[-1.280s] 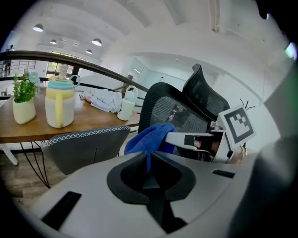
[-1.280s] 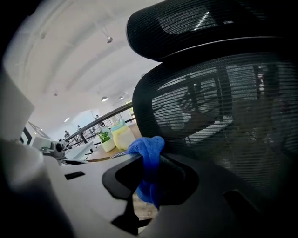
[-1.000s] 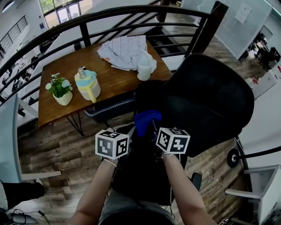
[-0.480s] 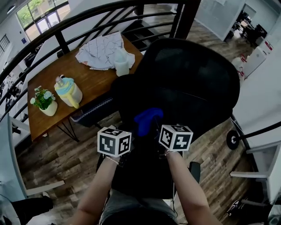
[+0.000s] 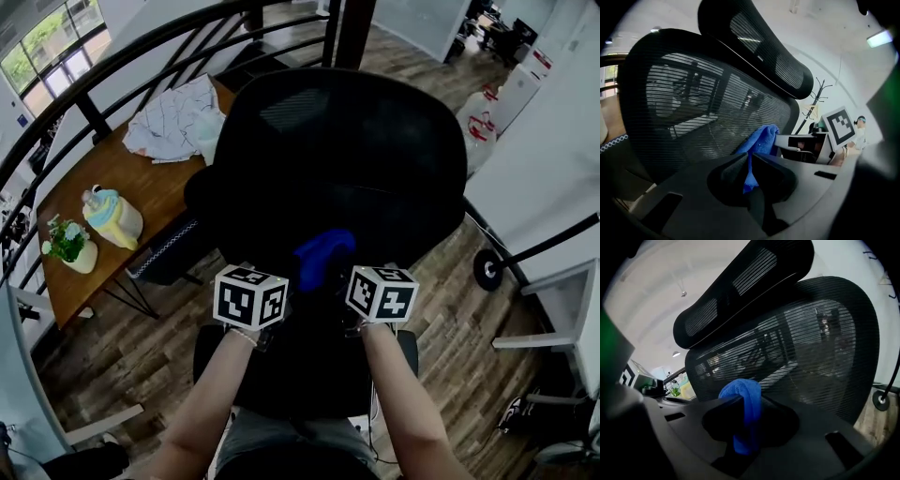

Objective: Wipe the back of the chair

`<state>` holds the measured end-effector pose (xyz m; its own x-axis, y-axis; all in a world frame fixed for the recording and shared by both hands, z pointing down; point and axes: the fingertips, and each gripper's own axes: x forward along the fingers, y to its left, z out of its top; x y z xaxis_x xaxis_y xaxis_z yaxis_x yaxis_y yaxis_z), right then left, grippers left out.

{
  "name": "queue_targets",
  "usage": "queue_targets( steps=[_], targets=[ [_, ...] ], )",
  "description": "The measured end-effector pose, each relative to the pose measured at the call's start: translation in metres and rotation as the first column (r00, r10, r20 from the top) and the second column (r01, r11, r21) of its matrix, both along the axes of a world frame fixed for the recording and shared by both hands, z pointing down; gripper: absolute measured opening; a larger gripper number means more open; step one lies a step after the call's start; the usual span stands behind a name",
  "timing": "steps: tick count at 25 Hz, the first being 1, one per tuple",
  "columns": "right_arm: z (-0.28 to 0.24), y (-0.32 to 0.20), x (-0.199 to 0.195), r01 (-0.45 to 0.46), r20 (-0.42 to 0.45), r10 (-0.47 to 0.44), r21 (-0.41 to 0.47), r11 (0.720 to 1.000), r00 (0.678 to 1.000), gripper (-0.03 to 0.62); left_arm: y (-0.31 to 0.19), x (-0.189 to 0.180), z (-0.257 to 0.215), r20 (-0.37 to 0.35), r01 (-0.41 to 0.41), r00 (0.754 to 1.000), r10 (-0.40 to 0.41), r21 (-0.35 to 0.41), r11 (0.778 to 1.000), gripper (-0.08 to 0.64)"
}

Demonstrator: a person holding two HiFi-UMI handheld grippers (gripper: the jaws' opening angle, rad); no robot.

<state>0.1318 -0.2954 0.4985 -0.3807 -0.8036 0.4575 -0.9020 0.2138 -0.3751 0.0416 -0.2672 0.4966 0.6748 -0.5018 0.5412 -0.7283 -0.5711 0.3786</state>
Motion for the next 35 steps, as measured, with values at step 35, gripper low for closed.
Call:
queue_targets(
  steps=[35],
  targets=[
    [0.026,0.046,0.211,-0.415,0.072,0.418,-0.056,0.908,0.906,0.094,0.035,0.145,0.02,0.003,-0.263,0.965,0.264,-0.042,0.964,0.035]
  ],
)
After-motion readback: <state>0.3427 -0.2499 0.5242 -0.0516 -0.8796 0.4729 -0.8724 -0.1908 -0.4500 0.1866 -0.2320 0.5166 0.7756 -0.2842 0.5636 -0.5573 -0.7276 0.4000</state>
